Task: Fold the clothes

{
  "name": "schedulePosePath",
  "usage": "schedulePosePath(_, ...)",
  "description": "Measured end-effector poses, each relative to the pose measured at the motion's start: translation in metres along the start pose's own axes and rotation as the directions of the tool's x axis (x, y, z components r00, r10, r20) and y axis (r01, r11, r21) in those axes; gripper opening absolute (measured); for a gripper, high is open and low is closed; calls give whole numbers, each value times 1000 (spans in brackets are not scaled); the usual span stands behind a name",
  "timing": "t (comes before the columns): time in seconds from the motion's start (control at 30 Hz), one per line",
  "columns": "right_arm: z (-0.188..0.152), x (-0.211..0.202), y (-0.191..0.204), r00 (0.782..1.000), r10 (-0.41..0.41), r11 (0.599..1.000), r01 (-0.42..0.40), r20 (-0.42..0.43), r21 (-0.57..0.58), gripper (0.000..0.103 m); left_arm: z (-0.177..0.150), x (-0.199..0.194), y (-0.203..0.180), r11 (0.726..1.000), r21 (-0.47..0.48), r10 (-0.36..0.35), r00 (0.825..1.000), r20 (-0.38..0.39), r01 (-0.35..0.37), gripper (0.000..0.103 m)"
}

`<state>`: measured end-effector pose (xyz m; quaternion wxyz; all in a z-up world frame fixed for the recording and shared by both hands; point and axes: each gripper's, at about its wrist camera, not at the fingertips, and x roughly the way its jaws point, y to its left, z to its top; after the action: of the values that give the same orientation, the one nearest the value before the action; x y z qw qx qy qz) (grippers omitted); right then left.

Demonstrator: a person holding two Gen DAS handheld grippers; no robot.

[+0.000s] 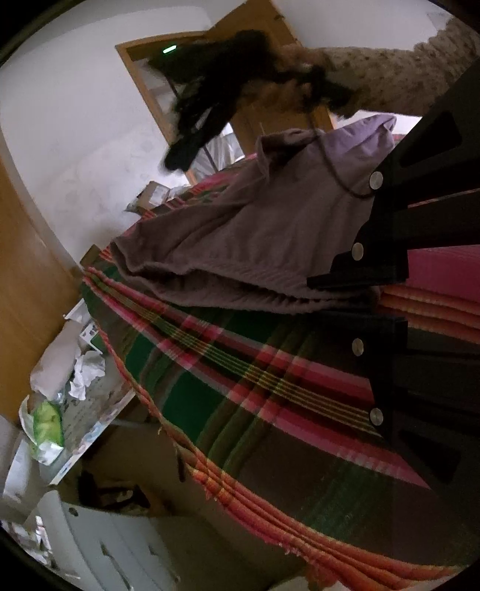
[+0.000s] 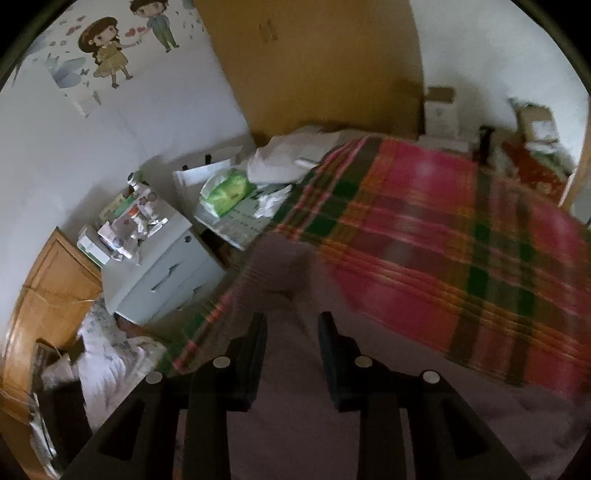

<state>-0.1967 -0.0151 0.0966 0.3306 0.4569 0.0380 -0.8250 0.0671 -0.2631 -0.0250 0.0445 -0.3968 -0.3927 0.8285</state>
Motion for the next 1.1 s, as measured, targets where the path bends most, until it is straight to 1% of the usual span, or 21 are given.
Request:
schedulePosePath(0.1,-25,-41,-24,998,-52,999,52,36,13,29,-1,-5,0,1000,-1,6,1000,8,-6,11)
schedulePosePath(0.23,-64,-89,-59,992,-107,991,101,73,83,29,-3,-8,-2,1000,12,19,1000,20,-19,11)
schedulePosePath(0.3,-88,-115,-79,985,-142,982,127,100,141,29,-4,-8,-3,1000,15,27,999,21,-28,11)
schedulePosePath(0.4,-127,-148,-107,973,-180,958,141,142,248,29,-5,-9,-4,999,14,34,999,26,-35,11)
schedulePosePath(0.47,-158,-171,-126,961,-213,931,146,173,334,29,-5,-10,-5,999,19,38,999,33,-38,11)
schedulePosePath(0.53,-184,-187,-140,948,-247,905,152,199,397,29,-5,-11,-6,999,22,45,998,40,-46,11)
schedulePosePath(0.6,-214,-204,-155,928,-304,865,173,218,471,29,-6,-12,-6,999,16,45,998,48,-46,11)
schedulePosePath(0.67,-235,-218,-165,909,-341,830,173,239,530,29,-6,-13,-5,999,9,52,997,55,-53,11)
schedulePosePath(0.73,-257,-233,-177,884,-390,786,173,259,593,29,-7,-13,-7,998,16,62,996,61,-63,11)
schedulePosePath(0.77,-265,-240,-183,866,-426,763,189,262,619,29,-8,-12,-7,998,16,66,996,62,-68,11)
schedulePosePath(0.87,-275,-250,-197,843,-484,722,233,234,652,29,-11,-15,-13,996,24,78,994,71,-80,11)
schedulePosePath(0.97,-279,-250,-208,837,-504,709,260,213,656,29,-16,-22,-25,993,66,94,990,104,-101,11)
schedulePosePath(1.07,-286,-244,-225,841,-509,683,267,180,680,30,-19,-29,-33,992,73,93,988,121,-102,10)
schedulePosePath(1.1,-290,-241,-231,848,-500,676,256,175,691,34,-20,-30,-36,991,79,93,988,122,-103,11)
